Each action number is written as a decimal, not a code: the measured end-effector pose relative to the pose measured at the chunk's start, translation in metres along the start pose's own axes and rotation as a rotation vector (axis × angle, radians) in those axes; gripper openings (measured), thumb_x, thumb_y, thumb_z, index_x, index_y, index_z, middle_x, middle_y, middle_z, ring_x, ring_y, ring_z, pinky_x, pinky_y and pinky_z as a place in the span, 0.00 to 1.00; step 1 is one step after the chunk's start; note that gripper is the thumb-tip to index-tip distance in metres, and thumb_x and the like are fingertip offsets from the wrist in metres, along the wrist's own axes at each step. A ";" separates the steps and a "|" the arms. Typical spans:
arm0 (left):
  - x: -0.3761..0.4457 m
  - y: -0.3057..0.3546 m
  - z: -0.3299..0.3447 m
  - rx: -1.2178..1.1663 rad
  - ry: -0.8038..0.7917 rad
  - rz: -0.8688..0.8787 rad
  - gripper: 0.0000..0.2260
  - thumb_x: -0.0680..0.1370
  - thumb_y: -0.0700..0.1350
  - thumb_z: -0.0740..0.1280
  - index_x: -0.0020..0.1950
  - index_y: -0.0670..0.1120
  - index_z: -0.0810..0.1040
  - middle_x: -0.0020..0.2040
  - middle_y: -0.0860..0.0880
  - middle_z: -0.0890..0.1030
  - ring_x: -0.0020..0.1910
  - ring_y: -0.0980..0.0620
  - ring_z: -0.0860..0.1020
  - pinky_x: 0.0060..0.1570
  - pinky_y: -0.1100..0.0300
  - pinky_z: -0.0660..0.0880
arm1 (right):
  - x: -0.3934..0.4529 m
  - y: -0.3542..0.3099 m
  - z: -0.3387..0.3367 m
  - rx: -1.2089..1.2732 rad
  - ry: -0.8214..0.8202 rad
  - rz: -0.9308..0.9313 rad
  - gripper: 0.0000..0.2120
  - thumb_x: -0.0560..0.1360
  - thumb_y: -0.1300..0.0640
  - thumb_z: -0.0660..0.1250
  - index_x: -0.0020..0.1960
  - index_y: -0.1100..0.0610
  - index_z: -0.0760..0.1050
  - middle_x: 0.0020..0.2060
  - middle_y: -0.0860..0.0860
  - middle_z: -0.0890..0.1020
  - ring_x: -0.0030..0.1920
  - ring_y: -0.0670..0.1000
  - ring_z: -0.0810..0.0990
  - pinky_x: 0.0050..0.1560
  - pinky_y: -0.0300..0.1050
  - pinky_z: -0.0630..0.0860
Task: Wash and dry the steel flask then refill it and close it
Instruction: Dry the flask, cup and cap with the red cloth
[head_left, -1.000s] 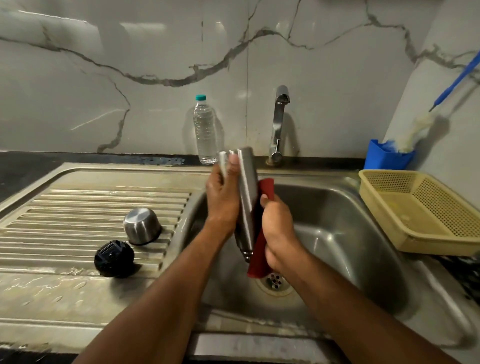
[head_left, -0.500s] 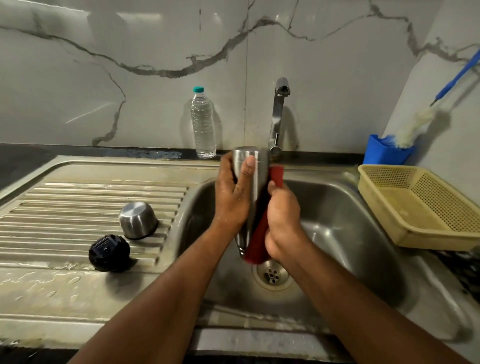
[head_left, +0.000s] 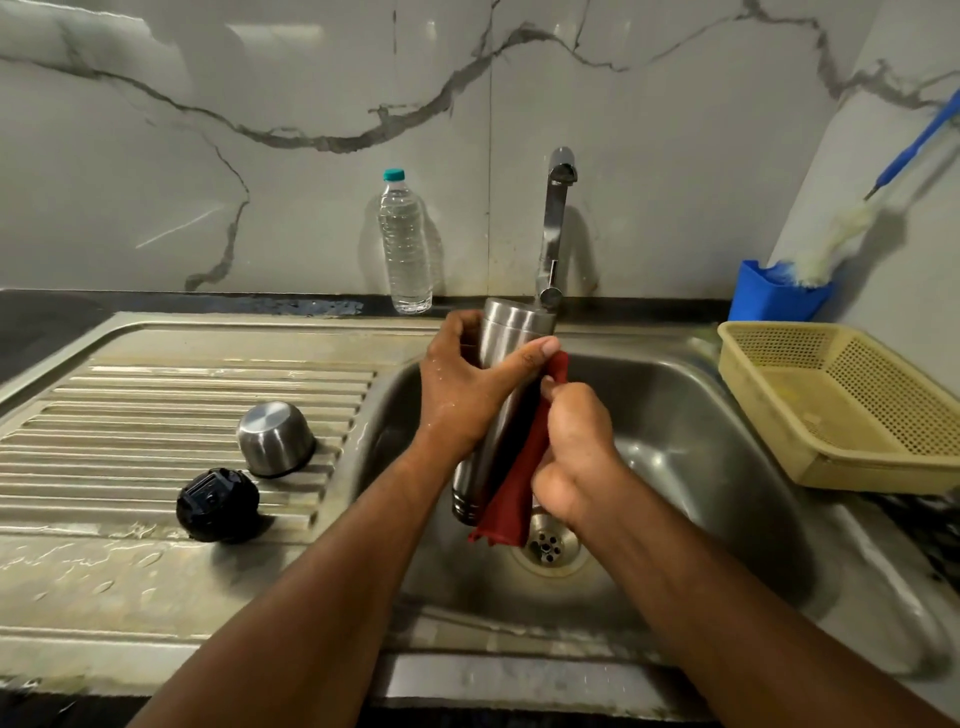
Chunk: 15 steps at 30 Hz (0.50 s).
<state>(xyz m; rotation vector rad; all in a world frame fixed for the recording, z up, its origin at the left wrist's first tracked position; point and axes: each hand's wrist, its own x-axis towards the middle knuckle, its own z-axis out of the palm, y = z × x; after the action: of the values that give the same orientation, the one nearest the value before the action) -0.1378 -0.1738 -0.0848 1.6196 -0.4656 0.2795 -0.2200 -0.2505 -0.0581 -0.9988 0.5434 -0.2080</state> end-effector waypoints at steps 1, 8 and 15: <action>0.000 0.000 0.002 -0.030 0.003 -0.001 0.25 0.68 0.58 0.83 0.59 0.49 0.80 0.50 0.52 0.86 0.48 0.56 0.85 0.49 0.58 0.83 | -0.001 -0.003 0.000 0.028 -0.004 -0.089 0.12 0.85 0.55 0.59 0.58 0.56 0.81 0.46 0.54 0.87 0.48 0.54 0.85 0.52 0.53 0.81; 0.002 -0.006 0.006 -0.176 -0.068 -0.070 0.13 0.82 0.53 0.72 0.56 0.44 0.80 0.45 0.48 0.86 0.44 0.52 0.85 0.46 0.56 0.80 | -0.003 -0.003 0.009 -0.138 -0.123 -0.528 0.16 0.87 0.57 0.57 0.72 0.49 0.74 0.62 0.52 0.83 0.64 0.50 0.82 0.69 0.48 0.76; 0.003 0.005 0.004 -0.239 -0.019 -0.008 0.16 0.84 0.56 0.66 0.60 0.44 0.76 0.48 0.50 0.83 0.46 0.56 0.83 0.46 0.59 0.81 | 0.000 0.003 0.004 -0.092 0.026 0.004 0.12 0.84 0.56 0.59 0.53 0.56 0.81 0.54 0.60 0.85 0.58 0.62 0.83 0.64 0.60 0.78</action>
<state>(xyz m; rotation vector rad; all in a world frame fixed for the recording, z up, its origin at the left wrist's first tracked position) -0.1378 -0.1782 -0.0790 1.3914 -0.4878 0.1951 -0.2176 -0.2458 -0.0590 -1.0852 0.5828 -0.1941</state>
